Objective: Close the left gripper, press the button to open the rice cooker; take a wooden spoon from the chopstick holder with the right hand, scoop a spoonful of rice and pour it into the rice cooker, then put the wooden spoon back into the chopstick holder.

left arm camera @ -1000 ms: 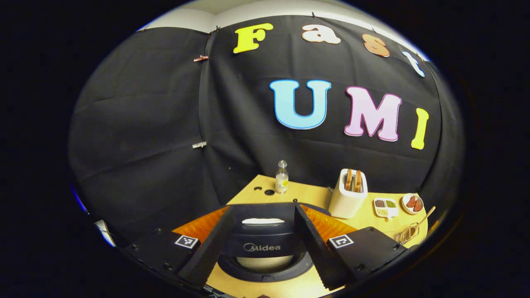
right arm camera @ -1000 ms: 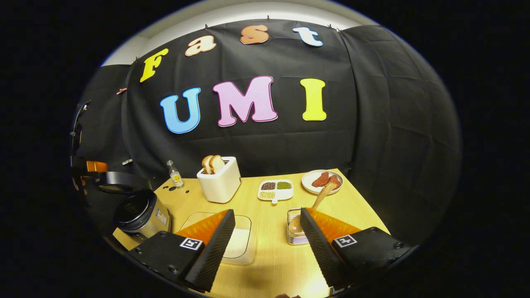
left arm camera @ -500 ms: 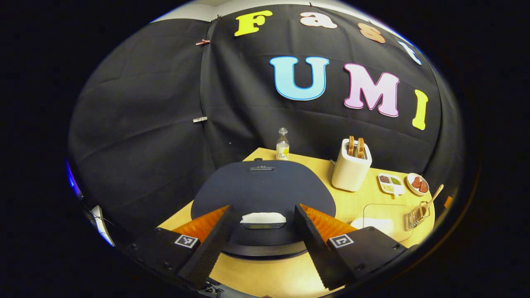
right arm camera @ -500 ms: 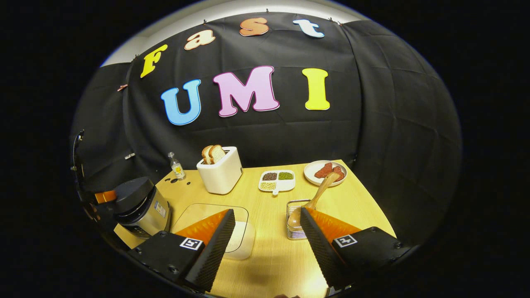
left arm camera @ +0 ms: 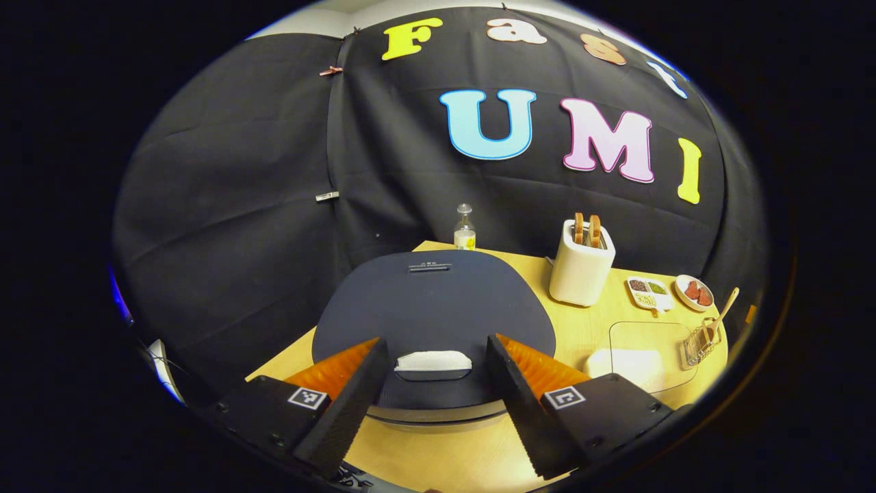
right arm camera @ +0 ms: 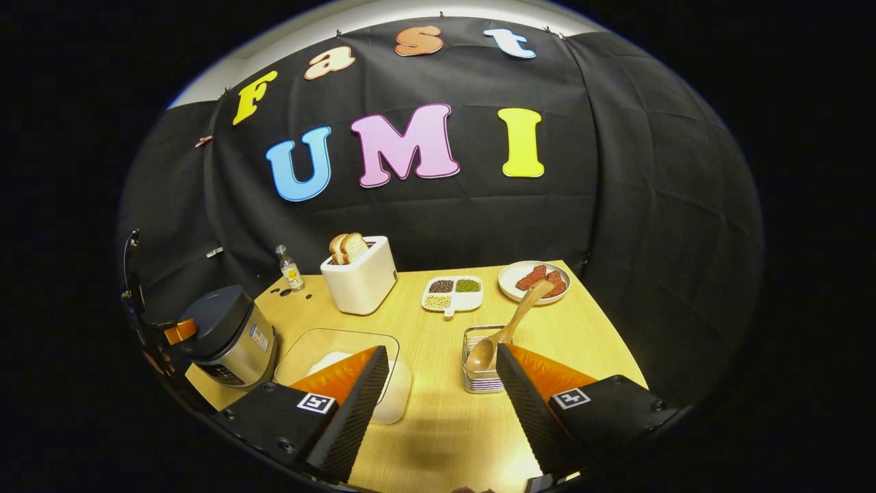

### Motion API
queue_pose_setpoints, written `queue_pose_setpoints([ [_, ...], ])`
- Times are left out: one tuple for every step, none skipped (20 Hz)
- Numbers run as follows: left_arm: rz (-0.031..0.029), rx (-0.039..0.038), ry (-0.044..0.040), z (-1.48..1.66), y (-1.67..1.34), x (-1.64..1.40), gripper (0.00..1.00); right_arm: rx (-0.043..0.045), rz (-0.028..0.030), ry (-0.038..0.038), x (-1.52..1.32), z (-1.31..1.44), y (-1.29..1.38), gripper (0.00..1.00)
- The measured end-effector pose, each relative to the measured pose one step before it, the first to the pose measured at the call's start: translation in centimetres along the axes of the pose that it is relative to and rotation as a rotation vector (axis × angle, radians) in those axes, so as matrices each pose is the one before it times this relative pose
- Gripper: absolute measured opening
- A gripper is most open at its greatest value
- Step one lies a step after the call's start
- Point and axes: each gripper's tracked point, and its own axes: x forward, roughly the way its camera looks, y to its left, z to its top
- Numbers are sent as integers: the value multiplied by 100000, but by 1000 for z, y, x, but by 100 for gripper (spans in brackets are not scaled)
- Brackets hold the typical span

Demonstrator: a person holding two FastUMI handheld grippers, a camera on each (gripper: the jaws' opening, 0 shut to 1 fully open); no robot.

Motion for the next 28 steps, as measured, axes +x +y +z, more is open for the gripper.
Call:
queue_pose_setpoints([
  [-214, 1536, -1407, -132, -90, 224, 100, -274, -276, -327, 11, -23, -361, 99],
  [-103, 736, 435, -594, 62, 187, 100, -277, -80, -340, 5, -96, -453, 99],
  [-506, -296, 345, -214, 56, -134, 100, -124, 181, 387, -55, -237, -353, 99],
  [-418, -511, -461, 224, 53, 234, 100, 173, 393, 548, -44, -323, -300, 99],
  [-540, -101, 65, 47, -33, 49, 100, 350, 599, -123, -74, -19, -326, 99],
  [-448, 307, -1392, 286, -64, -216, 100, 303, 740, -689, -59, 192, -213, 99],
  [26, -568, 656, 53, -42, -185, 100, -151, 710, -1057, -7, 286, -243, 99],
  [959, -381, 183, 177, 0, -326, 100, -457, 561, -1062, 61, 220, -316, 99],
  [947, 24, -1588, 670, -305, -574, 98, -557, 749, -1613, -50, 552, -223, 99],
  [1065, 332, -3286, 1336, -703, -1015, 96, -801, 536, -2312, -34, 662, -221, 99],
  [417, 155, -4027, 1751, -922, -1054, 95, -1005, 297, -2500, 29, 736, -265, 99],
  [-1168, -506, -3948, 1600, -1416, -1075, 95, -783, 342, -2216, -18, 761, -215, 99],
  [-2208, -1068, -4652, 1977, -1672, -1030, 95, -306, 508, -2038, -1, 688, -91, 99],
  [-2927, -1182, -4680, 1909, -1791, -973, 95, -84, 491, -1854, -70, 725, 78, 99],
  [-2648, -802, -4267, 1832, -1747, -669, 95, -270, -237, -1878, -130, 855, -49, 99],
  [-2999, -449, -4017, 1480, -1512, -450, 95, -386, -1182, -2553, -347, 1084, -182, 98],
  [-4375, -271, -2860, 1331, -1977, -364, 95, -92, -1473, -3265, -485, 1238, -27, 99],
  [-4670, 142, -1611, 764, -1906, -115, 95, 383, -1356, -3210, -502, 1219, 217, 98],
  [-3732, -277, -857, 674, -1438, -254, 95, 451, -1487, -2794, -602, 1096, 327, 98],
  [-3690, -1033, -926, 580, -1009, -400, 95, 467, -1535, -2356, -581, 889, 406, 98],
  [-3657, -1653, -689, 666, -1042, -352, 95, -27, -1779, -1867, -659, 744, 527, 98],
  [-2999, -1144, -131, 438, -780, -629, 95, -736, -2111, -1197, -922, 641, 430, 98],
  [-2421, 150, -670, 545, -329, -748, 95, -771, -1174, -1198, -921, 461, 725, 98],
  [-1834, 1130, -1681, 624, -32, -837, 92, -719, -519, -2107, -980, 781, 1024, 100],
  [-509, 1399, -675, 290, 390, -889, 92, -701, -383, -2209, -902, 586, 959, 98],
  [219, 1143, 144, -51, 889, -650, 92, -562, -462, -1108, -907, 335, 899, 98],
  [23, 164, -83, -43, 707, -788, 95, -498, -757, -679, -787, 133, 877, 98],
  [-483, -816, 601, -316, 536, -621, 92, -172, -1195, 120, -755, 85, 781, 98],
])
